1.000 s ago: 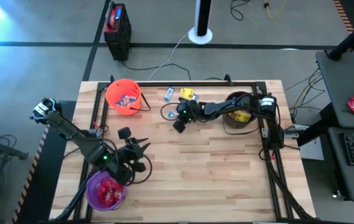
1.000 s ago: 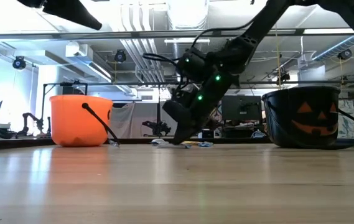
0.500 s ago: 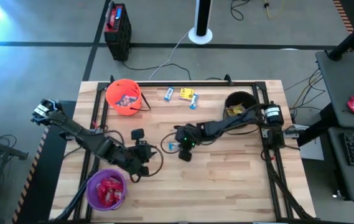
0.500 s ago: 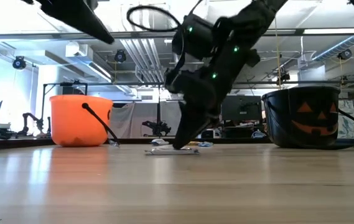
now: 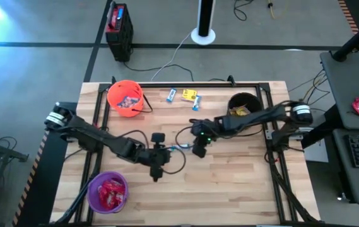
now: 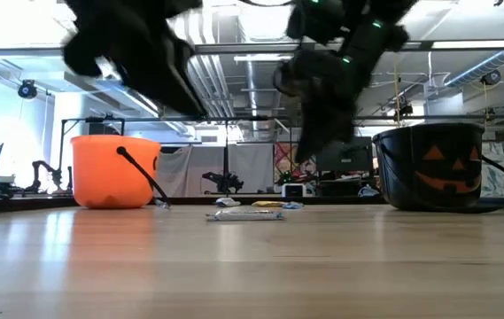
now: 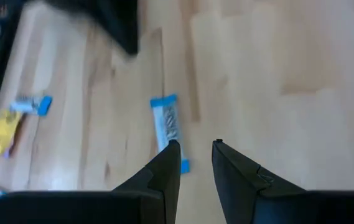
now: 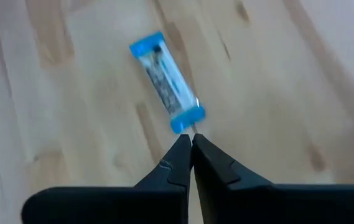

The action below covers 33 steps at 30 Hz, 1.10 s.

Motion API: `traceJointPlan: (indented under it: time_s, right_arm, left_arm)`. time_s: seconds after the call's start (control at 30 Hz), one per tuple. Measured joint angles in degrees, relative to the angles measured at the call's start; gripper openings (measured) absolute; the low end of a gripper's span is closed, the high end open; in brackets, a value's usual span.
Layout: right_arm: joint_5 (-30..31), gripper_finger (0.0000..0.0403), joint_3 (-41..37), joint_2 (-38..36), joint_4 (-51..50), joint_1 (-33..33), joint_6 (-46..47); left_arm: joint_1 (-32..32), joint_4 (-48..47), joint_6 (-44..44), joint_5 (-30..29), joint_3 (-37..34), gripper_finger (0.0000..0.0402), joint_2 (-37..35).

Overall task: Sort candy by brand, put in halloween buckets
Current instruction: Put the white chocolate bar into the orange bucket

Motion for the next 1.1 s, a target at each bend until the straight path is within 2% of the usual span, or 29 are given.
traceJointPlan:
  time_s: [0.1,0.27,0.5,0.7,0.8,0.93,1.1]
  right_arm:
    - [0.1,0.0009,-6.0,-2.8,4.2,0.4,7.5]
    - [0.1,0.0009,-14.0,-4.0,18.1,0.2,19.4]
    - [0.8,0.0028,-14.7,-3.2,25.8,-0.2,20.5]
    - [2.2,0.0091,-14.7,0.5,27.4,0.3,24.2]
    - [4.5,0.013,-14.8,2.4,27.1,0.9,25.6]
    - [4.7,0.0178,-14.6,3.7,27.6,0.9,26.4]
    - [4.1,0.0215,-14.6,6.0,31.7,0.9,27.1]
  left_arm:
    - [2.4,0.1,-0.1,1.4,-0.3,0.0076,3.7]
    - [4.2,1.7,-1.2,1.4,-0.4,0.0076,11.2]
    - [4.5,4.2,-4.0,0.9,-0.5,0.0076,13.7]
    - [5.6,6.5,-4.3,0.8,-1.8,0.0076,13.7]
    - [5.4,11.5,-3.8,1.0,-3.9,0.0076,13.7]
    - [5.5,13.8,-4.1,1.3,-5.8,0.0076,13.7]
    - [5.5,17.4,-4.1,1.6,-8.3,0.0076,13.7]
